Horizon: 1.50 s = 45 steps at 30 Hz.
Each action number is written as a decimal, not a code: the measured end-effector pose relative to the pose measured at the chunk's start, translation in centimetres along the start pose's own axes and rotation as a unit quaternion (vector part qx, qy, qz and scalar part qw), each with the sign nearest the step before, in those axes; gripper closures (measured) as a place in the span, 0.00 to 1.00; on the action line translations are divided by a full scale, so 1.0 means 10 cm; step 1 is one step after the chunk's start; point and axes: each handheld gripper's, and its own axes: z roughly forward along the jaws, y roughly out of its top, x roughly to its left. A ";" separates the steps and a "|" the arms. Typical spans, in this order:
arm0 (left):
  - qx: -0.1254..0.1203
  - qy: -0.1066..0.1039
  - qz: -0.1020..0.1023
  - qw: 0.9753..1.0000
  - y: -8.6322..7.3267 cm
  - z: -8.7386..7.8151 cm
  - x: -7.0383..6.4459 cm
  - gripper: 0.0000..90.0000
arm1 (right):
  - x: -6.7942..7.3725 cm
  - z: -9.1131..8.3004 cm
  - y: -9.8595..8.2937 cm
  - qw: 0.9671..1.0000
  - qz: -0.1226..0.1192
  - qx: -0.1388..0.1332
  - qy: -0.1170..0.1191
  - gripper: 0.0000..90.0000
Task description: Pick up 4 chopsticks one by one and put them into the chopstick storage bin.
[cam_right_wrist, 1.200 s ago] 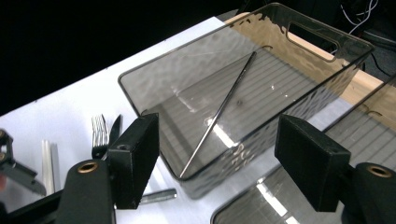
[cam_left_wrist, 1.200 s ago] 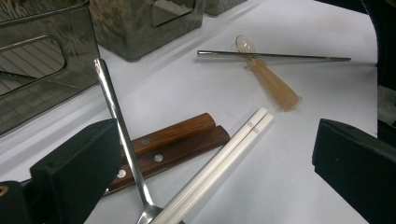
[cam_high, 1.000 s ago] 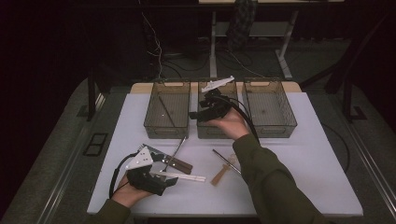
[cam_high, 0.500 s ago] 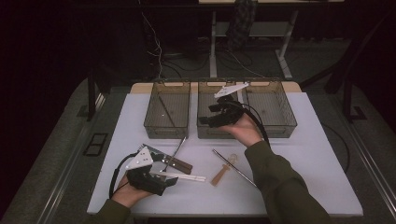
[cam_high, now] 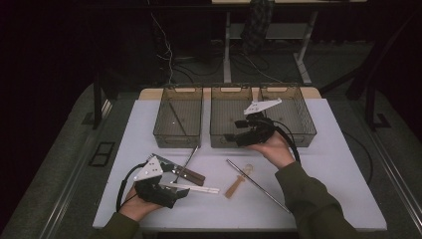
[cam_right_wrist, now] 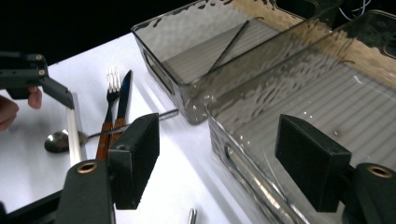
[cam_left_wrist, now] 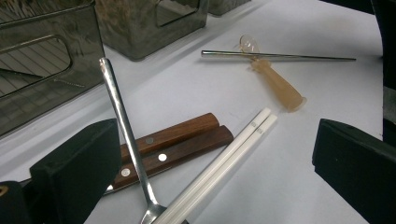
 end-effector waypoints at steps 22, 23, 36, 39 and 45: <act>0.001 0.003 -0.004 1.000 -0.01 -0.01 0.01 0.00 | 0.02 -0.45 -0.65 1.000 0.014 0.009 -0.001 0.34; 0.001 0.003 -0.003 1.000 -0.01 -0.01 0.01 0.00 | 0.02 -0.47 -0.67 1.000 0.016 0.010 -0.002 0.34; 0.000 0.004 -0.006 1.000 -0.01 -0.02 0.03 0.00 | 0.03 -0.68 -1.04 0.999 0.046 0.028 0.002 0.39; 0.000 0.003 -0.005 1.000 -0.01 -0.01 0.02 0.00 | 0.03 -0.71 -1.13 0.998 0.054 0.035 0.001 0.42; -0.001 0.003 -0.007 1.000 -0.01 -0.02 0.03 0.00 | 0.02 -0.77 -1.25 0.997 0.072 0.037 0.002 0.51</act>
